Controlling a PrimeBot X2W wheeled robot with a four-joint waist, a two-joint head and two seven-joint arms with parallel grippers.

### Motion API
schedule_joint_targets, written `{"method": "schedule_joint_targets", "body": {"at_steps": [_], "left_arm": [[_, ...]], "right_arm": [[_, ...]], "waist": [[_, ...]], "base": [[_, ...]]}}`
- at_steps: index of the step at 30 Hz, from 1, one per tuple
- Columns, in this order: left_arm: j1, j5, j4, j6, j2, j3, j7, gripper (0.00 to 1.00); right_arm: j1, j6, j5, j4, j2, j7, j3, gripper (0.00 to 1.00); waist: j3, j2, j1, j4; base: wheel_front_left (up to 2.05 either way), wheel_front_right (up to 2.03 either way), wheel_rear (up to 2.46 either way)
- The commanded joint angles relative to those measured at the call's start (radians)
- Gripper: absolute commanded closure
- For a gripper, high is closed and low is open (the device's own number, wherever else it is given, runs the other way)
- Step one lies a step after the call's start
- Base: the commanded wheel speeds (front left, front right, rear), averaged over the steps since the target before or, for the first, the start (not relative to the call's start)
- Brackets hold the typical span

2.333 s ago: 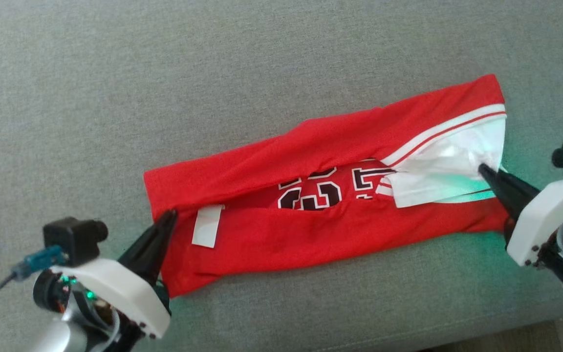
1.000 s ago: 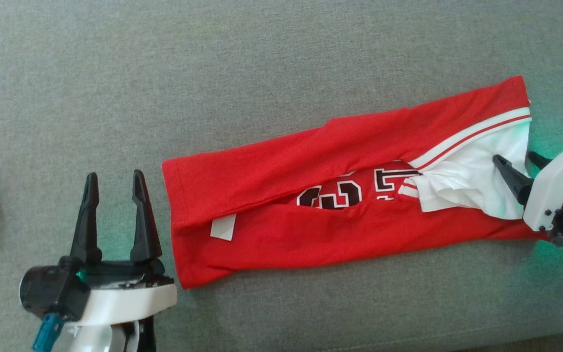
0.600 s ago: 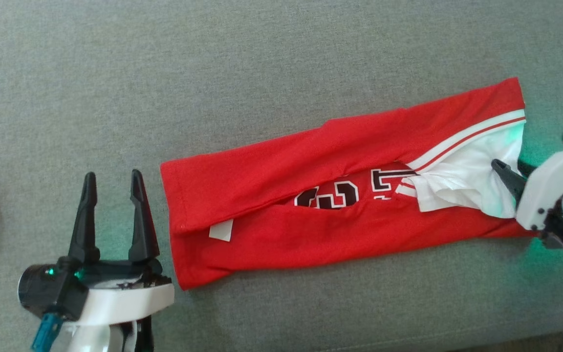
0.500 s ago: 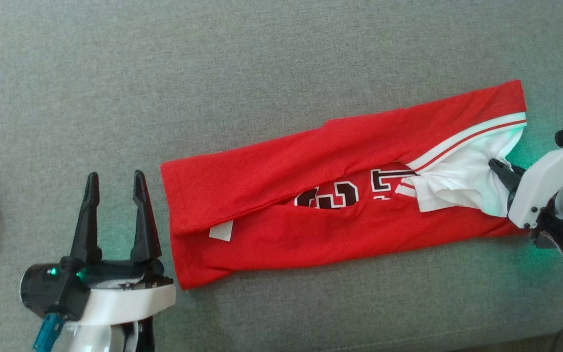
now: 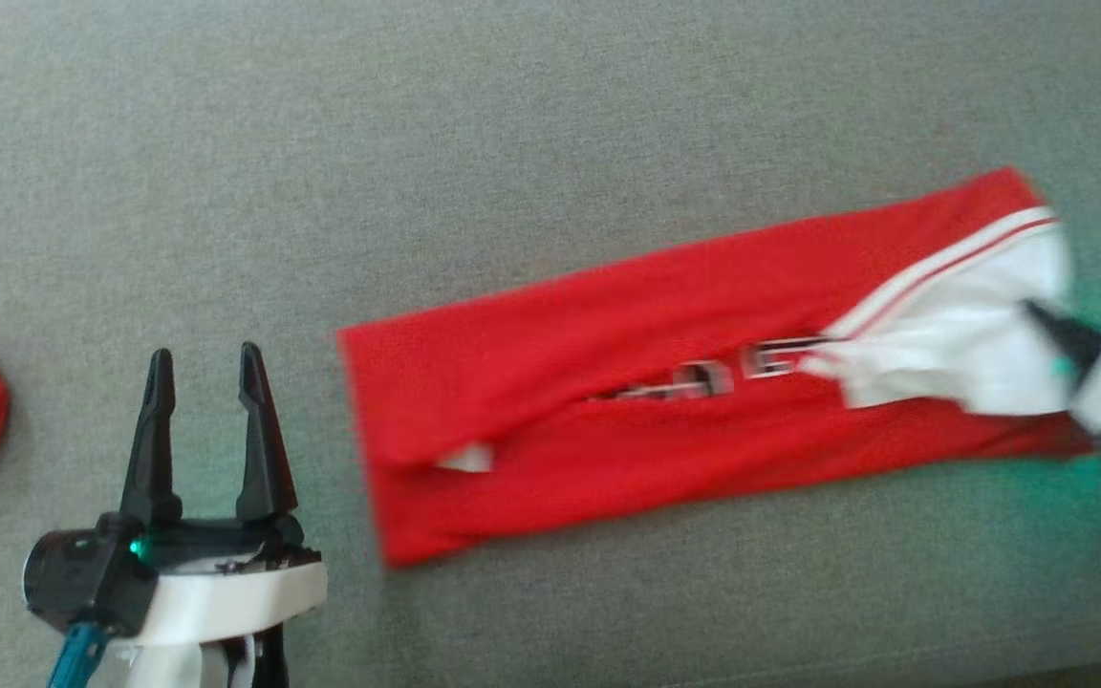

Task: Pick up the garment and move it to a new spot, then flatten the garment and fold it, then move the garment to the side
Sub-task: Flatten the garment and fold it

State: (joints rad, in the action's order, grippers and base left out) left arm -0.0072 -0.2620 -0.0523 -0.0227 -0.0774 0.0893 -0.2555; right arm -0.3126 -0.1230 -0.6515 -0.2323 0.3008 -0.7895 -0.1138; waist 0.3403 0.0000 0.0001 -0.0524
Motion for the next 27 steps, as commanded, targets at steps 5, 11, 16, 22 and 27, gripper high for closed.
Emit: {"method": "schedule_joint_targets", "body": {"at_steps": [5, 11, 16, 22, 27], "left_arm": [[0.009, 0.009, -0.025, -0.016, 0.011, -0.06, -0.006, 0.0], [0.018, 0.029, 0.006, -0.036, 0.016, -0.07, -0.006, 0.0], [0.027, 0.046, 0.046, -0.046, 0.018, -0.08, -0.006, 0.0], [0.035, 0.061, 0.077, -0.055, 0.021, -0.089, -0.006, 0.0], [0.035, 0.071, 0.102, -0.058, 0.023, -0.103, -0.006, 0.0]], "right_arm": [[0.007, -0.008, 0.024, 0.072, 0.123, -0.034, -0.16, 1.0], [0.013, -0.008, 0.017, 0.14, 0.184, -0.085, -0.282, 1.0], [0.023, -0.008, -0.04, 0.318, 0.153, -0.167, -0.206, 1.0], [0.07, -0.008, -0.093, 0.525, 0.017, -0.261, 0.024, 1.0], [0.105, -0.008, -0.088, 0.538, -0.092, -0.223, 0.207, 1.0]], "waist": [[-0.013, 0.0, -0.0001, -0.003], [-0.038, 0.0, -0.0001, -0.004], [-0.065, 0.0, -0.0001, -0.015], [-0.091, 0.0, -0.0001, -0.024], [-0.097, 0.0, -0.0001, -0.023]], "base": [[0.0, 0.0, 0.0], [0.0, 0.0, 0.0], [0.0, 0.0, 0.0], [0.0, 0.0, 0.0], [0.0, 0.0, 0.0]]}}
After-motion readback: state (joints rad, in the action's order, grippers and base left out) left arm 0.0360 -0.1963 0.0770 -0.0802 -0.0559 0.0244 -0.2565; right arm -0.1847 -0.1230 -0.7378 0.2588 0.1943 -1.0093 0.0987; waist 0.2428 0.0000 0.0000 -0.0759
